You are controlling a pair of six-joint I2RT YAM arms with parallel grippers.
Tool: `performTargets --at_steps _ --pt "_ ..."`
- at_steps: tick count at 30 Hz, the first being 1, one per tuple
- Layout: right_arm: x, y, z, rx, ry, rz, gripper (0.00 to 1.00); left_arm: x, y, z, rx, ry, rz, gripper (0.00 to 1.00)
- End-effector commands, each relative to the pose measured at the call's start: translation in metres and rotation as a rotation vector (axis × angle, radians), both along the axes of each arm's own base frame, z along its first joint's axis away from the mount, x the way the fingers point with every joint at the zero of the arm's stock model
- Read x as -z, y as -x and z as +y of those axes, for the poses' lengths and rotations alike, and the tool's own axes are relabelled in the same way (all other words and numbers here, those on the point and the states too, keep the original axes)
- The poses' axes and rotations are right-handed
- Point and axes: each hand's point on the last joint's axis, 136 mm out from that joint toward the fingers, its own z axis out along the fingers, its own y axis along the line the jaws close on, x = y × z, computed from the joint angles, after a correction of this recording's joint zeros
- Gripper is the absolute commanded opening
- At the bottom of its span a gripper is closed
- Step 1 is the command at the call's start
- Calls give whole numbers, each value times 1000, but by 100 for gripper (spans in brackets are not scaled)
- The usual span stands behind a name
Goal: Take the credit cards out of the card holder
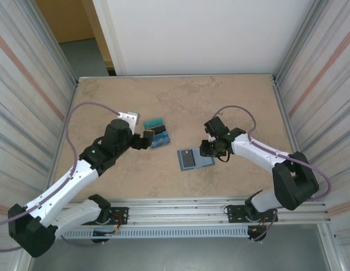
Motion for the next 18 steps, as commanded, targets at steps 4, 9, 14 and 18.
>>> performTargets --at_steps 4,9,14,18 --pt "-3 3 22 -12 -142 39 27 44 13 -26 35 -162 67 99" --pt "7 3 32 -25 -183 77 26 80 18 -49 51 -261 135 99" --pt "18 4 37 -28 -191 111 26 108 21 -66 46 -279 188 99" --pt "27 4 40 -33 -197 136 26 124 22 -75 39 -269 220 99"
